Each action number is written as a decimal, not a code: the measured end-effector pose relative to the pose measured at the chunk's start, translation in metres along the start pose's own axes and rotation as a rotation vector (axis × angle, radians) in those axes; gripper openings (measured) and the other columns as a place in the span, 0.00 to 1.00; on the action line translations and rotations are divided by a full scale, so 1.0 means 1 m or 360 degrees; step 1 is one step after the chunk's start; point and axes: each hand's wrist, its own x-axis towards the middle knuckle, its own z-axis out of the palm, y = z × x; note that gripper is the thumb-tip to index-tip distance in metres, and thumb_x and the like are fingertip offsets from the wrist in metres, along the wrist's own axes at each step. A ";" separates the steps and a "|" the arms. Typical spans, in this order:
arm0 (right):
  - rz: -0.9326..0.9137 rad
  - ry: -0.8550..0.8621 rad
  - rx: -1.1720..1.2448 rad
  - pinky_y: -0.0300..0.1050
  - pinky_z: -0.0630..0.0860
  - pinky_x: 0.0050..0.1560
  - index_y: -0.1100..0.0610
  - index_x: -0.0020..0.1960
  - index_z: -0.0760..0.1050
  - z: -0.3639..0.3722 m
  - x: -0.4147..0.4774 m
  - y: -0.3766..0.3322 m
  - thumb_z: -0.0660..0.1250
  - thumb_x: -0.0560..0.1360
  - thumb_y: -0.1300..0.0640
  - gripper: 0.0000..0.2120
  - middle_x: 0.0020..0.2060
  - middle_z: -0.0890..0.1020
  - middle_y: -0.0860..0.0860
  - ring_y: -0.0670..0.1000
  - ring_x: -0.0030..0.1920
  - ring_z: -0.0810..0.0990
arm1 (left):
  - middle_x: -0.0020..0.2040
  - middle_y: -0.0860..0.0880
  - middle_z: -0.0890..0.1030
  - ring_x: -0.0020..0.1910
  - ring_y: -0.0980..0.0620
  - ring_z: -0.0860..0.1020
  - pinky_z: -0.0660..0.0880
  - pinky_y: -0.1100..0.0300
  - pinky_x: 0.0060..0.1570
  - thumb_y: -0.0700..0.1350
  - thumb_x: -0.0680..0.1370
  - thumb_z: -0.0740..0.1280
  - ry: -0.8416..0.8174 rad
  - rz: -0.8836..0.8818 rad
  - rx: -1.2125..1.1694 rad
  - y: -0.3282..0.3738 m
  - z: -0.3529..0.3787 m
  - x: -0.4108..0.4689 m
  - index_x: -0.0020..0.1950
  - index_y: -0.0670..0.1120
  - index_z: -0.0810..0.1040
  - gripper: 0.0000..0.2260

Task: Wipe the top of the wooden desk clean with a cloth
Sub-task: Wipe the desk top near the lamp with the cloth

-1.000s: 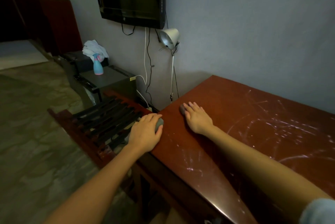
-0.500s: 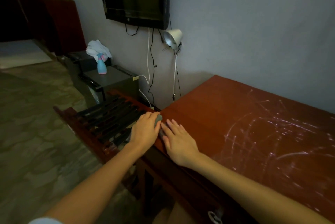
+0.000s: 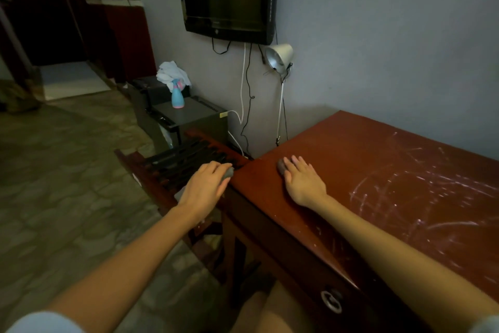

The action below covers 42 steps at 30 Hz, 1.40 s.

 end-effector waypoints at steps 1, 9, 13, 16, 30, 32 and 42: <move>0.0010 0.0009 -0.0006 0.46 0.42 0.75 0.54 0.78 0.47 -0.001 -0.015 0.003 0.41 0.83 0.50 0.24 0.78 0.48 0.52 0.51 0.77 0.45 | 0.62 0.46 0.75 0.63 0.46 0.72 0.72 0.52 0.61 0.47 0.81 0.60 -0.0002 0.0043 0.0005 0.004 0.001 0.001 0.71 0.45 0.70 0.18; -0.0097 0.0136 -0.0130 0.42 0.38 0.73 0.54 0.78 0.43 0.015 -0.106 -0.041 0.36 0.81 0.47 0.27 0.78 0.46 0.52 0.51 0.77 0.42 | 0.64 0.47 0.74 0.64 0.47 0.71 0.70 0.54 0.61 0.47 0.82 0.59 0.0020 0.0113 -0.0026 0.033 0.004 0.004 0.71 0.46 0.69 0.18; -0.0196 0.0157 -0.0153 0.44 0.40 0.75 0.56 0.78 0.43 0.032 -0.075 -0.078 0.44 0.83 0.50 0.26 0.78 0.47 0.54 0.53 0.77 0.44 | 0.64 0.46 0.74 0.64 0.47 0.71 0.70 0.54 0.61 0.46 0.81 0.60 0.0048 0.0024 0.0007 0.021 -0.001 -0.001 0.72 0.45 0.69 0.18; -0.0199 0.0085 -0.0109 0.46 0.42 0.76 0.56 0.78 0.42 0.037 -0.029 -0.107 0.46 0.83 0.52 0.26 0.78 0.46 0.55 0.53 0.77 0.43 | 0.64 0.45 0.74 0.63 0.47 0.72 0.71 0.54 0.61 0.45 0.81 0.61 0.0078 -0.0071 0.0041 0.005 -0.008 -0.008 0.72 0.45 0.69 0.19; -0.0602 0.0132 -0.0145 0.44 0.42 0.75 0.55 0.78 0.46 0.035 -0.057 -0.079 0.50 0.83 0.51 0.27 0.78 0.49 0.54 0.54 0.78 0.45 | 0.65 0.46 0.73 0.64 0.47 0.71 0.70 0.53 0.62 0.46 0.82 0.59 0.0020 -0.0168 0.0066 0.013 0.001 -0.009 0.73 0.45 0.68 0.19; -0.0618 0.0120 -0.0149 0.42 0.40 0.73 0.53 0.78 0.45 0.030 -0.086 -0.057 0.48 0.82 0.46 0.28 0.78 0.48 0.52 0.52 0.78 0.44 | 0.65 0.46 0.73 0.64 0.46 0.71 0.70 0.53 0.62 0.46 0.82 0.59 0.0007 -0.0109 0.0030 0.027 0.009 -0.001 0.72 0.46 0.68 0.19; -0.0139 -0.0048 0.0046 0.43 0.42 0.75 0.55 0.78 0.47 0.005 -0.077 0.006 0.43 0.81 0.42 0.29 0.78 0.49 0.50 0.48 0.77 0.44 | 0.68 0.47 0.71 0.67 0.49 0.69 0.67 0.54 0.66 0.47 0.82 0.59 -0.0104 0.0121 -0.0041 0.063 0.032 0.028 0.73 0.48 0.67 0.19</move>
